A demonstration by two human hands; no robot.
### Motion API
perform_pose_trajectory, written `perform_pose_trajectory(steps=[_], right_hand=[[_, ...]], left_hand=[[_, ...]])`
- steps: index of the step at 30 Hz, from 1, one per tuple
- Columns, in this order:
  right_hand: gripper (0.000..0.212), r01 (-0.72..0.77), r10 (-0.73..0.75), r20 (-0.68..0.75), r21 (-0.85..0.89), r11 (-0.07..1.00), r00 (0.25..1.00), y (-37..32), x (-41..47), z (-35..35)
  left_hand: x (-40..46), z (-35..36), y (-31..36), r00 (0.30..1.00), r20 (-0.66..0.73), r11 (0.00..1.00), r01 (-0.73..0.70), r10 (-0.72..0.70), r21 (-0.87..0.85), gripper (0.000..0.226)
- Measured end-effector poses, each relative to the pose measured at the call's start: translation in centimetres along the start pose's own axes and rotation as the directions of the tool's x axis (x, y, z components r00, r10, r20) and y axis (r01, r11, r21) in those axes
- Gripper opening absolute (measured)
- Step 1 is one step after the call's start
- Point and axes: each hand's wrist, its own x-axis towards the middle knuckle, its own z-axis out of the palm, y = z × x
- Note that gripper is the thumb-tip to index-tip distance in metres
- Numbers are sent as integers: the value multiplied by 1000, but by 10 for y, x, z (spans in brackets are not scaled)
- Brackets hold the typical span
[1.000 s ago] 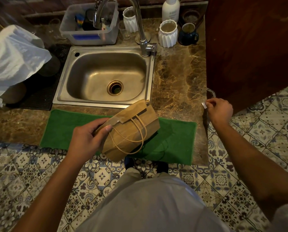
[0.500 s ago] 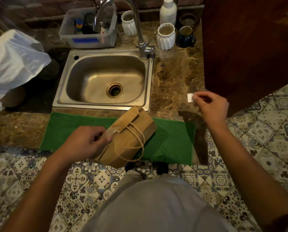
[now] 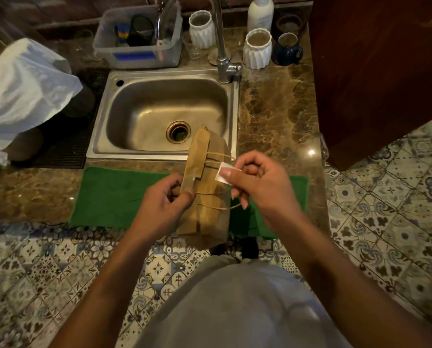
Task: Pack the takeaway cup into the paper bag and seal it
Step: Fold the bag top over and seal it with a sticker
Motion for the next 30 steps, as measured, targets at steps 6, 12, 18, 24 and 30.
perform_pose_trajectory(steps=[6, 12, 18, 24, 30], right_hand=[[19, -90, 85, -35, -142, 986, 996, 22, 9, 39], [24, -96, 84, -66, -209, 973, 994, 43, 24, 65], [20, -62, 54, -45, -201, 978, 998, 51, 30, 63], [23, -93, 88, -33, -237, 967, 996, 52, 36, 61], [25, -113, 127, 31, -289, 951, 991, 51, 38, 57]], left_hand=[[-5, -8, -28, 994, 108, 994, 46, -35, -101, 59], [2, -17, -37, 988, 153, 985, -2, 28, -173, 54], [3, -18, -41, 983, 176, 986, -18, 47, -166, 53], [2, -12, -43, 984, 179, 994, 31, -12, -107, 45], [2, -13, -48, 985, 170, 987, 52, -25, -151, 40]])
